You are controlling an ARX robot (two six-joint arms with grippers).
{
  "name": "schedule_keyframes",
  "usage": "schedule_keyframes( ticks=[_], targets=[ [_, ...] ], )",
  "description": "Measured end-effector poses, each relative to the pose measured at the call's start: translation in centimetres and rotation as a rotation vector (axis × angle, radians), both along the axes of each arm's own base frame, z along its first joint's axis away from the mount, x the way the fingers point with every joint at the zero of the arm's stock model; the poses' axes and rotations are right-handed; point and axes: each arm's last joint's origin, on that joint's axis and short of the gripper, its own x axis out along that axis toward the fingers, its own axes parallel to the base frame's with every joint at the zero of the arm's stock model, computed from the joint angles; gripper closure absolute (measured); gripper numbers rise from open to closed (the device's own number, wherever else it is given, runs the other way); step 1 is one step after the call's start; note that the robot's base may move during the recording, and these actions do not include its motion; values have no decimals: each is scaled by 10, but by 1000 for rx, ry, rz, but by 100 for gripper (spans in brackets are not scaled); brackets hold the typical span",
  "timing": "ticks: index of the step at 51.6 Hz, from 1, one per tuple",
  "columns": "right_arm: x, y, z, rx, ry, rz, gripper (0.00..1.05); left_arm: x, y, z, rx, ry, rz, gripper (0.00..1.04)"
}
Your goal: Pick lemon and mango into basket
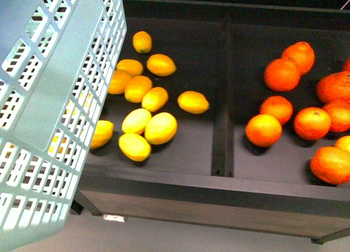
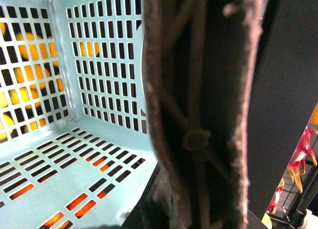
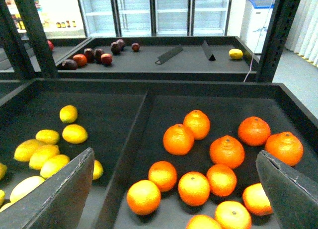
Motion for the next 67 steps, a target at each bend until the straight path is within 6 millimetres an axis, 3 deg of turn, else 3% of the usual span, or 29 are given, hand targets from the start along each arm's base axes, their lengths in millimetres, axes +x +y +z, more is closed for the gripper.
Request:
schedule_keyframes(
  ticks=[67],
  targets=[
    [0, 0, 0, 0, -1, 0, 9, 0, 0, 0, 0, -1, 0, 100]
  ],
)
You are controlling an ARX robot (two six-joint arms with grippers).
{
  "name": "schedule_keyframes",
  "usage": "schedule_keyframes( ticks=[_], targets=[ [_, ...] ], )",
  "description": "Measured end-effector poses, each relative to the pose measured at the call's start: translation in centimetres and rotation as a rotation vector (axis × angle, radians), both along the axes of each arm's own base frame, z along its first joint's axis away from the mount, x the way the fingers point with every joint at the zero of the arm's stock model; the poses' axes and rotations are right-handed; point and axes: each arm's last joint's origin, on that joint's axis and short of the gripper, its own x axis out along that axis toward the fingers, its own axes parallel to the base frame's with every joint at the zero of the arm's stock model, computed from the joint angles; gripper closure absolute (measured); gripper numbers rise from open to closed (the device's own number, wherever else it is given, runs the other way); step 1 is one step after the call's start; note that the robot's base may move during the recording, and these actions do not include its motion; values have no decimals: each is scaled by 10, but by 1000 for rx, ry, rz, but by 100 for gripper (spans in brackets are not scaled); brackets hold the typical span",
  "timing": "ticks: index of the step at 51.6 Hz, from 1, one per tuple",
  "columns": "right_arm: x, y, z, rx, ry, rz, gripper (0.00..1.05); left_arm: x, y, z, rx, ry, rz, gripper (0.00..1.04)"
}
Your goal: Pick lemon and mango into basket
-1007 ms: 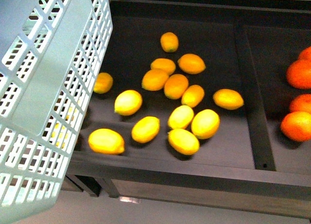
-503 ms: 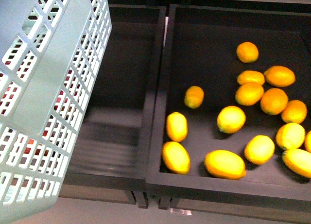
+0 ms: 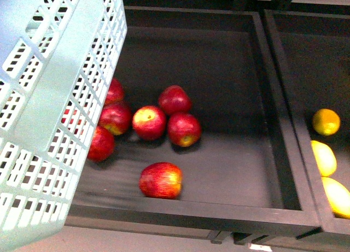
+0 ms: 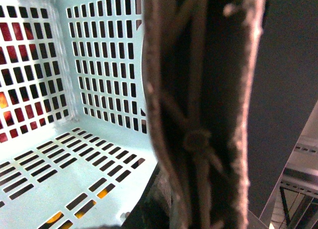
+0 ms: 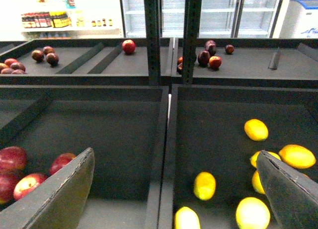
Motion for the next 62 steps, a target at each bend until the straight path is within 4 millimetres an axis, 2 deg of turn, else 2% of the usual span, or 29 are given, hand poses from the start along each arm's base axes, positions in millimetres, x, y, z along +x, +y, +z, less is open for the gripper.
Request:
schedule_keyframes(
  ticks=[20, 26, 34, 38, 46, 51, 55, 62],
  targets=[
    [0, 0, 0, 0, 1, 6, 9, 0, 2, 0, 21, 0, 16, 100],
    [0, 0, 0, 0, 1, 5, 9, 7, -6, 0, 190, 102, -235, 100],
    [0, 0, 0, 0, 1, 6, 9, 38, -32, 0, 536, 3, -484, 100],
    [0, 0, 0, 0, 1, 4, 9, 57, -45, 1, 602, -43, -522, 100],
    [0, 0, 0, 0, 1, 2, 9, 87, -75, 5, 618, -119, -611, 100],
    [0, 0, 0, 0, 1, 3, 9, 104, -108, 4, 590, -145, -728, 100],
    [0, 0, 0, 0, 1, 3, 9, 110, -134, 3, 561, -161, -813, 100],
    [0, 0, 0, 0, 1, 2, 9, 107, -166, 5, 513, -167, -892, 100]
  ],
)
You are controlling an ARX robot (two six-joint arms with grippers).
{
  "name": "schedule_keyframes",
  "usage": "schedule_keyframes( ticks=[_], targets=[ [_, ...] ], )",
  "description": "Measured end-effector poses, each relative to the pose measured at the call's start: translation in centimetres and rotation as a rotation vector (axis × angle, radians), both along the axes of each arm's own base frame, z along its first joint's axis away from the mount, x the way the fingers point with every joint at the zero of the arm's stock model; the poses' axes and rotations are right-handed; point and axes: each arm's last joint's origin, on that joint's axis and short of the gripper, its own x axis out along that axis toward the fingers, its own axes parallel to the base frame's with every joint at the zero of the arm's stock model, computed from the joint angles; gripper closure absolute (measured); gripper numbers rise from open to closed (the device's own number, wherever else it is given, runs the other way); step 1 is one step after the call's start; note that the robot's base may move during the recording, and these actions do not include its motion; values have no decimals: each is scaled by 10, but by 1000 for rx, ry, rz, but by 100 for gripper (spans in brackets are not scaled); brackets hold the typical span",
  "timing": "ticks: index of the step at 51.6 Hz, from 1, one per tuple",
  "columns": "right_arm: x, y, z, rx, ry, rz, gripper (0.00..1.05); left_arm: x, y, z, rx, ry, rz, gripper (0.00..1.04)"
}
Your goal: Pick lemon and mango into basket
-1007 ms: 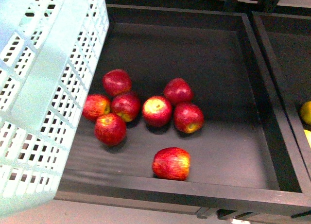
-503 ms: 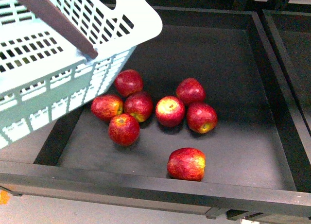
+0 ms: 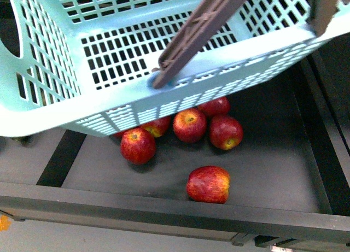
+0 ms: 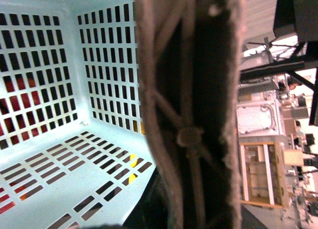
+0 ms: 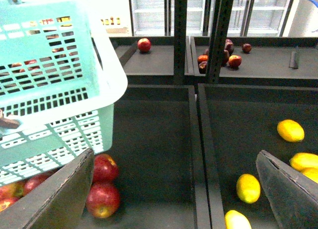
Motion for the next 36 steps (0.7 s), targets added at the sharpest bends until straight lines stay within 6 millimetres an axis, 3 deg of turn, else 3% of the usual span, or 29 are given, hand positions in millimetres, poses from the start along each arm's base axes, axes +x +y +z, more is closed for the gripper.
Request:
schedule_keyframes(
  ticks=[7, 19, 27, 32, 36],
  targets=[
    [0, 0, 0, 0, 0, 1, 9, -10, -16, 2, -17, 30, -42, 100],
    [0, 0, 0, 0, 0, 0, 9, -10, -16, 1, -13, 32, -29, 100],
    [4, -8, -2, 204, 406, -205, 9, -10, -15, 1, -12, 33, -27, 100],
    [8, -17, -5, 279, 440, -249, 9, -11, -16, 2, -12, 32, -31, 100],
    [18, -39, 2, 328, 393, -298, 9, -11, -16, 2, -15, 35, -33, 100]
  ],
)
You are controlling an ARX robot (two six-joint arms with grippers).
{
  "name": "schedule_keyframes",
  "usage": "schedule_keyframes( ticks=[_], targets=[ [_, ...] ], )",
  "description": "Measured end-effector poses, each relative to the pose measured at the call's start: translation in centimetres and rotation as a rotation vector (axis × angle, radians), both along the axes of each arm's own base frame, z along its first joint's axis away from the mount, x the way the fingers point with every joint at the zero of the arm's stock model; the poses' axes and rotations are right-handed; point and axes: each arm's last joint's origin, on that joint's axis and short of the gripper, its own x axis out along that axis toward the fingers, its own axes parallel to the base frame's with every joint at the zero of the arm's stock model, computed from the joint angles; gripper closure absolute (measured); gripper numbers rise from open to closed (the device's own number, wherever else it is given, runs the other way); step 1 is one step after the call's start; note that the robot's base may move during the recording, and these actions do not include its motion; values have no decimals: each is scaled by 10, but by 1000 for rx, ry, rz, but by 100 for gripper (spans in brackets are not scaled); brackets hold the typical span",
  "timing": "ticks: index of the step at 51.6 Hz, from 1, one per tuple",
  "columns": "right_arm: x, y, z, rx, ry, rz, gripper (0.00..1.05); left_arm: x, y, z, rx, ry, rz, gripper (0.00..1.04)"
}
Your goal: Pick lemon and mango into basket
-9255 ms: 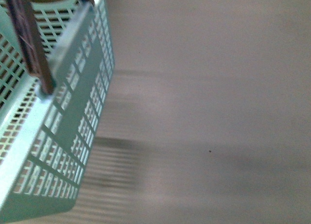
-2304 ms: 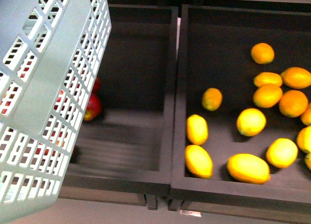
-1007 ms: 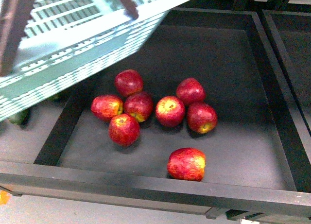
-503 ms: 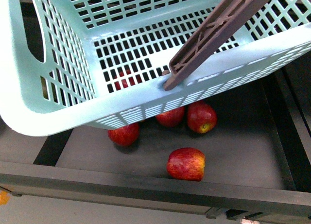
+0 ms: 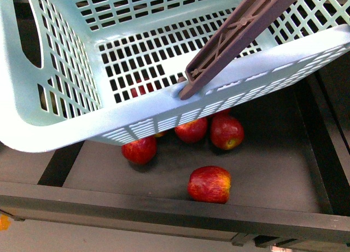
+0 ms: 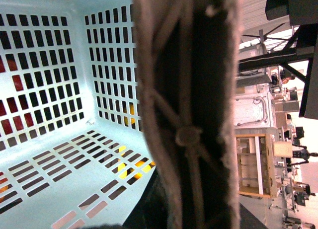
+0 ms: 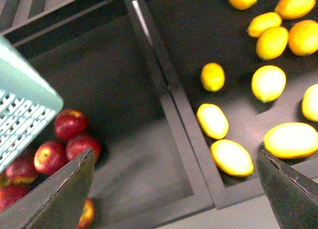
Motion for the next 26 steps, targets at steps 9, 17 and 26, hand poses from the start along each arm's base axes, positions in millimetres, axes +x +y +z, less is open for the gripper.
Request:
schedule_keyframes(
  ticks=[9, 17, 26],
  targets=[
    [26, -51, 0, -79, 8, -103, 9, 0, 0, 0, 0, 0, 0, 100],
    [94, -125, -35, -204, 153, -127, 9, 0, 0, 0, 3, -3, 7, 100],
    [143, -174, -115, -206, 425, -71, 9, 0, 0, 0, 2, -2, 3, 100]
  ],
)
